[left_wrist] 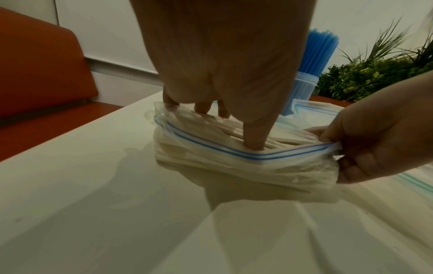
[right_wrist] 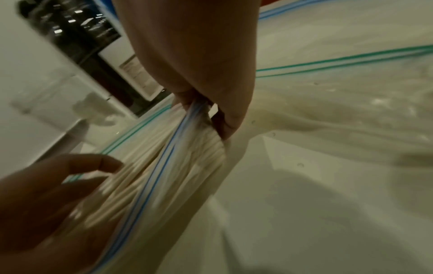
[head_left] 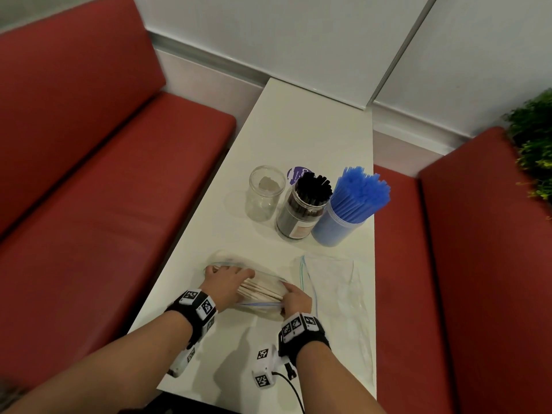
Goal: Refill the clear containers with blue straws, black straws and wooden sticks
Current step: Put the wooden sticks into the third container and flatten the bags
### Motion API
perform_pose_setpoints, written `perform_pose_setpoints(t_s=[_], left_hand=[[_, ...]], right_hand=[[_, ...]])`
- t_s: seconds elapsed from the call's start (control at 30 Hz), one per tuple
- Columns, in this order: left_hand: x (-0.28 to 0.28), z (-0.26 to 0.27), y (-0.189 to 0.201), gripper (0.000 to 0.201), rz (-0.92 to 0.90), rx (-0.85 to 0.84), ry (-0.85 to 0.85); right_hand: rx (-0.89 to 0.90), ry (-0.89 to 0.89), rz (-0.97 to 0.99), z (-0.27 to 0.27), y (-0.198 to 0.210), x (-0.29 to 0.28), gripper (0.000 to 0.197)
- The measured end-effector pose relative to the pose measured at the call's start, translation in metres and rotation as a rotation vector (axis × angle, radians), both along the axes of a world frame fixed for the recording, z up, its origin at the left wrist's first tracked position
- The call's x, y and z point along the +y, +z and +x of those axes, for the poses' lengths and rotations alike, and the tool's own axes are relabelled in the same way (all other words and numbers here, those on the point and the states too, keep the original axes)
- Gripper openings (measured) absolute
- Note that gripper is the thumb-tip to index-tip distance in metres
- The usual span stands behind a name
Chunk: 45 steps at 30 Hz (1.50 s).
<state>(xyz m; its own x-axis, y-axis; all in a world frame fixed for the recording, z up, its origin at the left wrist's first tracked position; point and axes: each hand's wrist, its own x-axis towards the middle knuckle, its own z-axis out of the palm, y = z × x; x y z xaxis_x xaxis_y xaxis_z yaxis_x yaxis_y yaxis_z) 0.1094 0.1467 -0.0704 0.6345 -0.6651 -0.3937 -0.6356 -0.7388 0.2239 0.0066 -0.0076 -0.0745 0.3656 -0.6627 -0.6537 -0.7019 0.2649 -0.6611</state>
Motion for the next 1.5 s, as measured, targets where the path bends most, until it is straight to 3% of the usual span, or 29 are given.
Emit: perform_pose_setpoints(t_s=[0.13, 0.23, 0.3, 0.37, 0.43, 0.57, 0.63, 0.8, 0.9, 1.1, 1.2, 1.3, 1.4, 1.5], left_hand=[[-0.001, 0.001, 0.002, 0.065, 0.064, -0.024, -0.055], [-0.002, 0.004, 0.001, 0.066, 0.086, -0.027, -0.060], [-0.003, 0.006, 0.002, 0.066, 0.096, -0.029, -0.054], [-0.006, 0.008, 0.001, 0.067, 0.091, -0.049, -0.055], [-0.011, 0.011, 0.004, 0.065, 0.098, -0.083, -0.074], [-0.022, 0.014, 0.017, 0.040, 0.120, -0.140, -0.183], [-0.023, 0.011, 0.023, 0.028, 0.085, -0.197, -0.203], [-0.017, 0.007, 0.021, 0.035, 0.080, -0.237, -0.194], [-0.017, 0.005, 0.016, 0.036, 0.166, -0.209, -0.237], [-0.016, -0.002, 0.013, 0.038, 0.258, -0.183, -0.262], [-0.020, -0.003, 0.010, 0.038, 0.267, -0.118, -0.244], [-0.016, -0.001, 0.010, 0.036, 0.267, -0.009, -0.244], [-0.014, 0.007, 0.014, 0.029, 0.254, 0.081, -0.208], [-0.024, 0.018, 0.029, 0.030, 0.339, 0.088, -0.223]], right_hand=[[-0.055, -0.063, 0.172, -0.013, -0.004, -0.001, 0.042], [-0.169, -0.083, 0.214, -0.022, -0.006, 0.000, 0.043], [-0.096, 0.124, -0.017, -0.019, -0.009, -0.004, 0.051], [0.039, 0.523, -0.297, -0.014, -0.003, -0.007, 0.063], [0.218, 0.785, -0.461, -0.008, 0.006, -0.007, 0.069], [0.361, 0.856, -0.532, 0.014, 0.025, -0.004, 0.066], [0.318, 0.903, -0.584, 0.024, 0.031, 0.002, 0.067], [0.085, 1.015, -0.859, 0.019, 0.028, 0.017, 0.056], [0.037, 1.125, -0.864, 0.009, 0.016, 0.020, 0.055], [0.149, 1.160, -0.836, 0.006, 0.015, 0.015, 0.054], [-0.053, 1.143, -0.838, 0.022, 0.026, 0.023, 0.040], [-0.214, 1.150, -0.586, 0.027, 0.030, 0.026, 0.037], [-0.168, 1.174, -0.596, 0.024, 0.025, 0.022, 0.032], [-0.072, 1.253, -0.649, 0.025, 0.025, 0.026, 0.040]])
